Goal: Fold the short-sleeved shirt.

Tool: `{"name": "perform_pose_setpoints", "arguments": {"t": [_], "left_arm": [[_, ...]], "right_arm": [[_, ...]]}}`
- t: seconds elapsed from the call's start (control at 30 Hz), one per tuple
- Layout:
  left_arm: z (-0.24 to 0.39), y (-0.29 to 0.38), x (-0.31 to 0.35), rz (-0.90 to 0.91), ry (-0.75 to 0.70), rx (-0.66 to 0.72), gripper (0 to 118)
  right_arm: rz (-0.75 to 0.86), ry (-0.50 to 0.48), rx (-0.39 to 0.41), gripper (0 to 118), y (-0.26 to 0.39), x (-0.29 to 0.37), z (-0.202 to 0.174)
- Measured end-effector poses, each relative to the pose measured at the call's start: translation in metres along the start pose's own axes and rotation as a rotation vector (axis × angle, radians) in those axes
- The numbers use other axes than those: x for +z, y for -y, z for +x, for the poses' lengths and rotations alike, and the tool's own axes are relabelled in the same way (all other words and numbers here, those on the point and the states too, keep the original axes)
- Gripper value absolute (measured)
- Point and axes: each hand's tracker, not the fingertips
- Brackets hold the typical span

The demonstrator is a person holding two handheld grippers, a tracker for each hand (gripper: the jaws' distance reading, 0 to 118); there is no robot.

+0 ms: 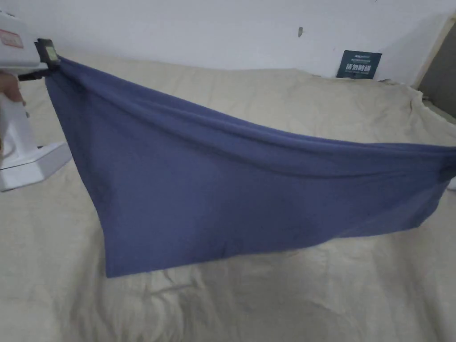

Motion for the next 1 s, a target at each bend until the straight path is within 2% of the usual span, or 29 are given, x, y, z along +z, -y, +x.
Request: {"name": "perform_pose_setpoints", "arguments": {"t": [0.23,0.53,0.8,1.0], "left_arm": [[-0.020,-0.069,0.076,0.212,-0.017,0.052,0],[-0.032,-0.127,0.108,0.299,-0.038,0.058,0],[-0.024,-0.141,0.082,0.268,-0.093,0.031,0],[-0.011,-0.140,0.030,0.236,-0.138,0.005,0]], "right_arm": [[0.226,-0.046,0.036,3,-0.060,0.082,-0.019],[0.318,-0.058,0.104,3,-0.122,0.149,-0.048],[0.269,-0.044,0.086,3,-0.168,0.134,-0.065],[0.215,0.021,0.129,3,-0.193,0.079,-0.087]]}}
